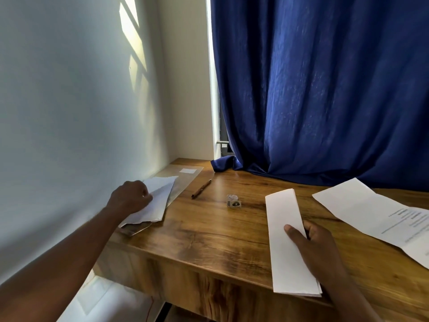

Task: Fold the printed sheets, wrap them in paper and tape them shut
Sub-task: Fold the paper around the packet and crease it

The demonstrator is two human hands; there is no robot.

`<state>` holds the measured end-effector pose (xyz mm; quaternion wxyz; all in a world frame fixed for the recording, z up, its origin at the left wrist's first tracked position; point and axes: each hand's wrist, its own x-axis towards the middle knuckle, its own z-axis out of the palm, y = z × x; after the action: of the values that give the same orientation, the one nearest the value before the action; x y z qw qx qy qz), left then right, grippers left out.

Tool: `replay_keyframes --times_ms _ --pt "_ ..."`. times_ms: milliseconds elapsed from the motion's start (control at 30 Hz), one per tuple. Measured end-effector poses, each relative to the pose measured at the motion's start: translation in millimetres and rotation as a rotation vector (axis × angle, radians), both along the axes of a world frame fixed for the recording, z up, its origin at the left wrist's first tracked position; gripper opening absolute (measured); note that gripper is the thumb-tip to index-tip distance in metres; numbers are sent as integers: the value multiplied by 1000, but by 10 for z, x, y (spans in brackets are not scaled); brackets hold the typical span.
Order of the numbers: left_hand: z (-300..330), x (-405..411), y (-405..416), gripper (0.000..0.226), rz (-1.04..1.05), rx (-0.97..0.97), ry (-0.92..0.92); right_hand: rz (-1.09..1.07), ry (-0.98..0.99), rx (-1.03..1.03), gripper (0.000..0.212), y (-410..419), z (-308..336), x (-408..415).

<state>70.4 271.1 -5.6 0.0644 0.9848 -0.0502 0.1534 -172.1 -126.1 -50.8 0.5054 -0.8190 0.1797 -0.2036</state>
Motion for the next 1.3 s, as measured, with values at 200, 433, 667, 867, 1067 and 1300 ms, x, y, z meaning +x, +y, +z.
replay_keyframes --times_ms 200,433,667,867,1067,1300 --pt "595 -384 111 15 78 -237 -357 13 1 -5 37 0 -3 -4" --pt "1116 -1116 -204 8 -337 -1209 -568 72 -48 -67 71 -23 31 -7" --pt "654 -2013 -1233 5 -513 -1817 -103 219 -112 125 29 115 185 -231" --pt "90 -2500 -1891 30 -451 -1949 232 326 -159 288 61 63 338 -513" --pt "-270 -2646 -2085 43 -344 -1894 648 275 56 354 31 -166 437 -601" --pt "-149 -2666 -1835 44 -753 -839 1086 237 174 350 29 -280 373 -598"
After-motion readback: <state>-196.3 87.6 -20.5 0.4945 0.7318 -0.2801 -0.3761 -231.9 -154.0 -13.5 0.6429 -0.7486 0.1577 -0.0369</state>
